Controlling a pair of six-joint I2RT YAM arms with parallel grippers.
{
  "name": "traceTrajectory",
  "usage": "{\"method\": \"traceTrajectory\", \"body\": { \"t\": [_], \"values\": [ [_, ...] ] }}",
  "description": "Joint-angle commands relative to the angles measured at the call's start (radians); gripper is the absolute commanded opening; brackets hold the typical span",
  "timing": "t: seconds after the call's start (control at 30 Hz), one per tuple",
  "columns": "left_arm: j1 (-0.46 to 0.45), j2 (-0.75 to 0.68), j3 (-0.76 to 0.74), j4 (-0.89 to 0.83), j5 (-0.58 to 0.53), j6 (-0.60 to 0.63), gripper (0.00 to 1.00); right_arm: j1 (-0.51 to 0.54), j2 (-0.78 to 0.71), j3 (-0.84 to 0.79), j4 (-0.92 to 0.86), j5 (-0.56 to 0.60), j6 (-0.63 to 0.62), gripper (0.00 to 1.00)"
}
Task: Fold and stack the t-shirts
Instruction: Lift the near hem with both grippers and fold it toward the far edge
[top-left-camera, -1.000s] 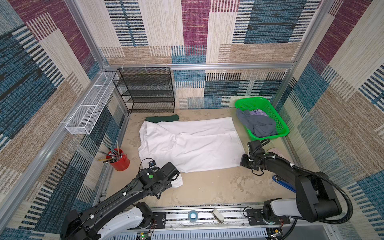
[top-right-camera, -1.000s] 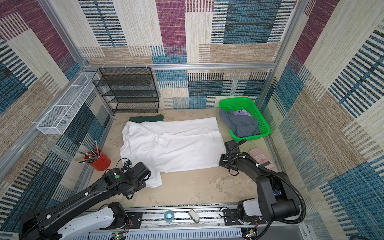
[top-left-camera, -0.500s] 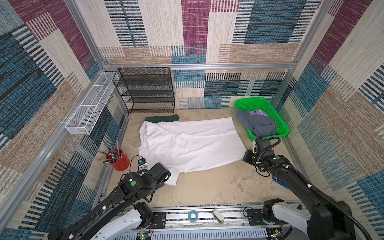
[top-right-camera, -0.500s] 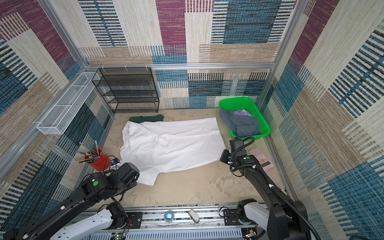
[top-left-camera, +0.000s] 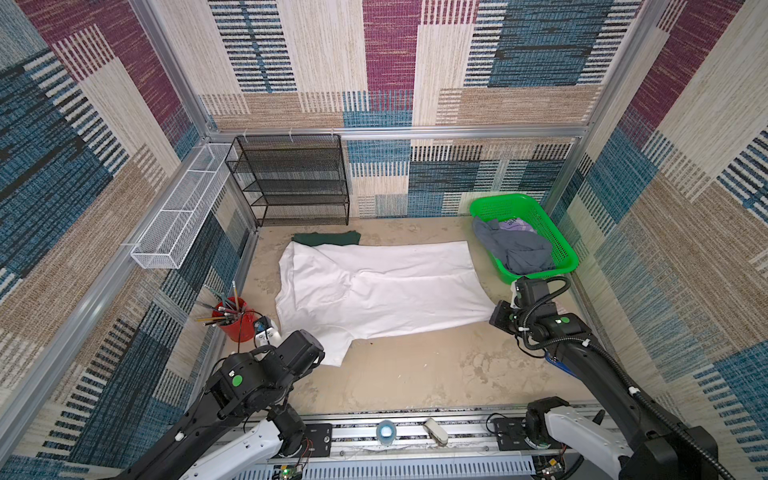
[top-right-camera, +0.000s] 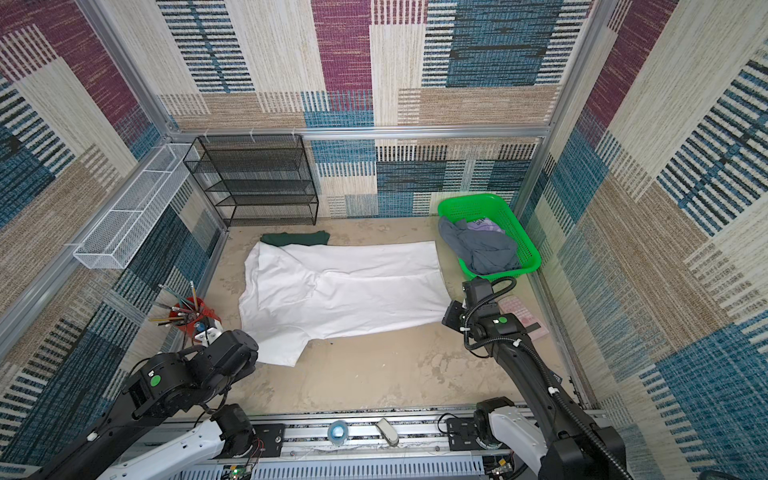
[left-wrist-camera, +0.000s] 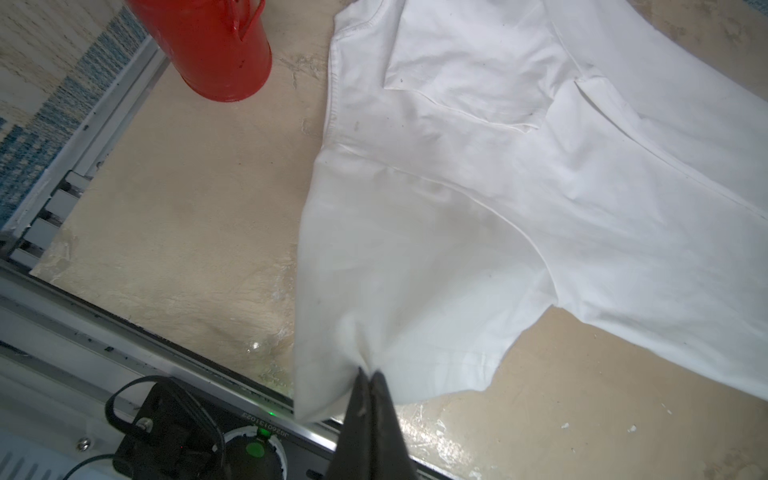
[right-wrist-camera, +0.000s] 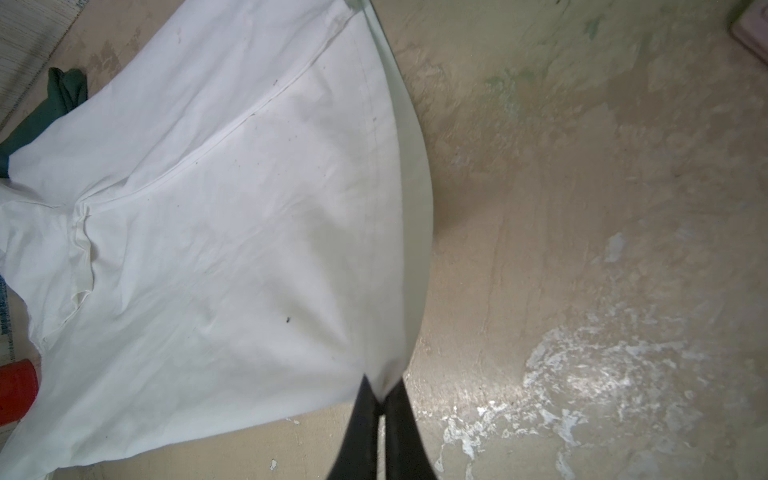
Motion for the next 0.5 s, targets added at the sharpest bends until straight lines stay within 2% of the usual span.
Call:
{"method": "traceTrajectory", "body": {
  "t": [0.0, 0.1, 0.2, 0.27, 0.47],
  "values": [
    [0.021, 0.052, 0.032, 0.041, -0.047, 0.091, 0.0, -0.001, 0.039, 0.019, 0.055, -0.002, -0.018, 0.0],
    [0.096, 0.101, 0.048, 0.144, -0.004, 0.203, 0.0, -0.001, 0.099, 0.039, 0.095, 0.002, -0.028, 0.0],
    [0.266, 0.159, 0.057, 0.273, 0.124, 0.357, 0.0, -0.002, 0.169, 0.072, 0.138, -0.007, -0.046, 0.0],
    [0.356, 0.217, 0.078, 0.338, 0.172, 0.434, 0.0, -0.004, 0.226, 0.102, 0.159, 0.0, -0.059, 0.0],
    [0.514, 0.428, 0.197, 0.467, 0.231, 0.587, 0.0, -0.027, 0.363, 0.179, 0.212, 0.028, -0.089, 0.0]
  ]
}}
